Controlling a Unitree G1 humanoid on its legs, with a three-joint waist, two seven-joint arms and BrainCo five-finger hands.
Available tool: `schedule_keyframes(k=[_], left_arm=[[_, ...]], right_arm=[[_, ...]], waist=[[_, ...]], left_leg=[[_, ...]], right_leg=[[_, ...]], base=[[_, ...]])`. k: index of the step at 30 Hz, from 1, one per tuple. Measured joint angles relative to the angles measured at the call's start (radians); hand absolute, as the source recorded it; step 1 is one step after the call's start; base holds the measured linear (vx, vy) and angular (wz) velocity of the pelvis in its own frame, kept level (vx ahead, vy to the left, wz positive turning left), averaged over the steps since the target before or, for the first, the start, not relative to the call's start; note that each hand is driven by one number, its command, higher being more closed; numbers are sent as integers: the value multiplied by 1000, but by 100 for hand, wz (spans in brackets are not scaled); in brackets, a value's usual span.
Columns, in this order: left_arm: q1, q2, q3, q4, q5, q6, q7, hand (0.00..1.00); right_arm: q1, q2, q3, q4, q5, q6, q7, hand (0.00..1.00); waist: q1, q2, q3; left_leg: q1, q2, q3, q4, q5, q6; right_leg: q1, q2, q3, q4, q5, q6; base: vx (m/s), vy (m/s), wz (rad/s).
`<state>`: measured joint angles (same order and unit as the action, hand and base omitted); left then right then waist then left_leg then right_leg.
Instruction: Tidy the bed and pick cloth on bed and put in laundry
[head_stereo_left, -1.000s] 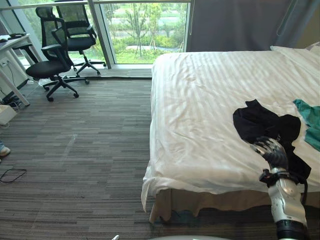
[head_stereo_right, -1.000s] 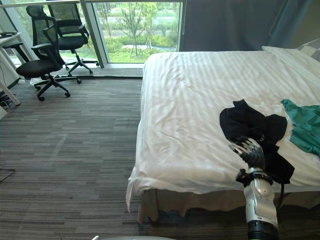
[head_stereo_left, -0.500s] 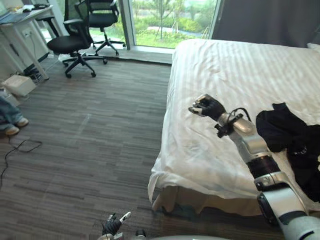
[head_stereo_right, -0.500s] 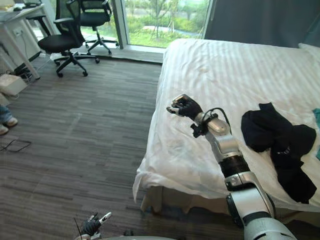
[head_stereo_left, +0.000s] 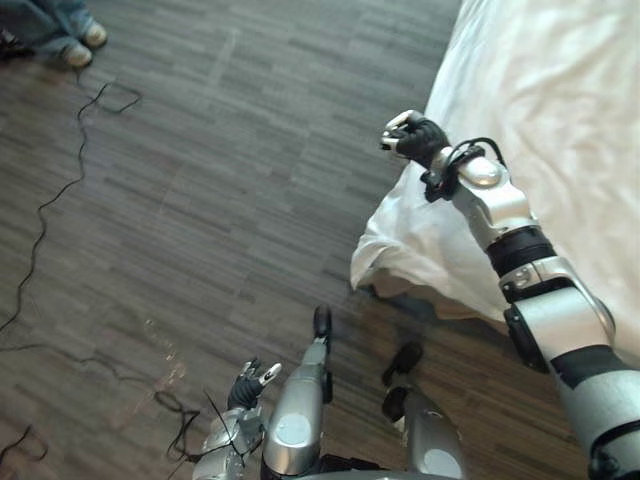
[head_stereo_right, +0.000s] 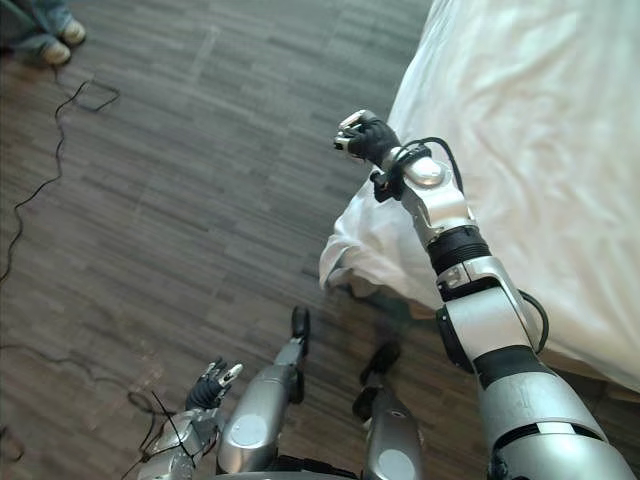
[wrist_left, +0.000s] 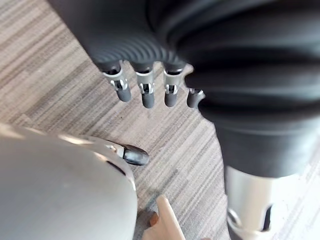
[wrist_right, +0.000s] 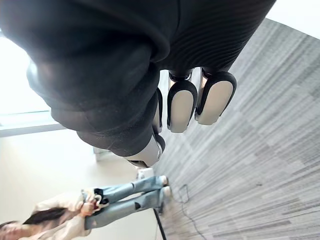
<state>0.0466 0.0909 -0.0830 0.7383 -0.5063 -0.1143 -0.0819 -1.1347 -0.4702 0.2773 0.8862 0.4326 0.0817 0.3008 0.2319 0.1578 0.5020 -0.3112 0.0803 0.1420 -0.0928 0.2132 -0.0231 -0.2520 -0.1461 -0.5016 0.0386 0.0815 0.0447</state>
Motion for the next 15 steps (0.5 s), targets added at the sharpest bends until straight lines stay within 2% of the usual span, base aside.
schedule_keyframes(k=[2,3,6,9,12,15], left_arm=[[-4,4,-26,0,-14,-5,-4,0],[-4,5,-27,1,-15,-7,-5,0],[-11,11,-42,6,-14,-21,-6,0],[-34,10,-43,23,-11,-21,-19,0],[-56,11,-30,25,-10,-21,-24,0],[-65,13,-5,30,1,-19,-18,0]], right_arm=[[25,-5,6,41,7,45,3,100],[36,-5,12,35,5,48,10,100],[91,12,20,-9,-21,45,76,100],[197,86,37,-12,-35,21,116,100],[404,182,57,1,-31,8,124,100],[627,257,64,4,-6,5,128,100]], waist=[[3,15,7],[3,15,7],[-7,15,7],[-38,11,7],[-52,-5,9],[-67,-43,16]], left_leg=[[-29,-10,-1,0,2,2],[-31,-11,-2,0,2,2],[-22,-30,-27,0,2,2],[-9,-46,-47,8,0,0],[-2,-47,-55,41,-16,-21],[35,-46,-53,41,-35,-31]], right_leg=[[-25,-2,1,-29,19,6],[-27,-4,4,-33,22,8],[-22,-18,16,-39,28,16],[7,-29,10,-41,29,19],[31,-39,14,-40,28,21],[54,-33,39,-43,29,25]], base=[[18,13,-2],[65,2,-6],[96,5,-7],[88,25,13],[48,16,7],[-14,9,-21]])
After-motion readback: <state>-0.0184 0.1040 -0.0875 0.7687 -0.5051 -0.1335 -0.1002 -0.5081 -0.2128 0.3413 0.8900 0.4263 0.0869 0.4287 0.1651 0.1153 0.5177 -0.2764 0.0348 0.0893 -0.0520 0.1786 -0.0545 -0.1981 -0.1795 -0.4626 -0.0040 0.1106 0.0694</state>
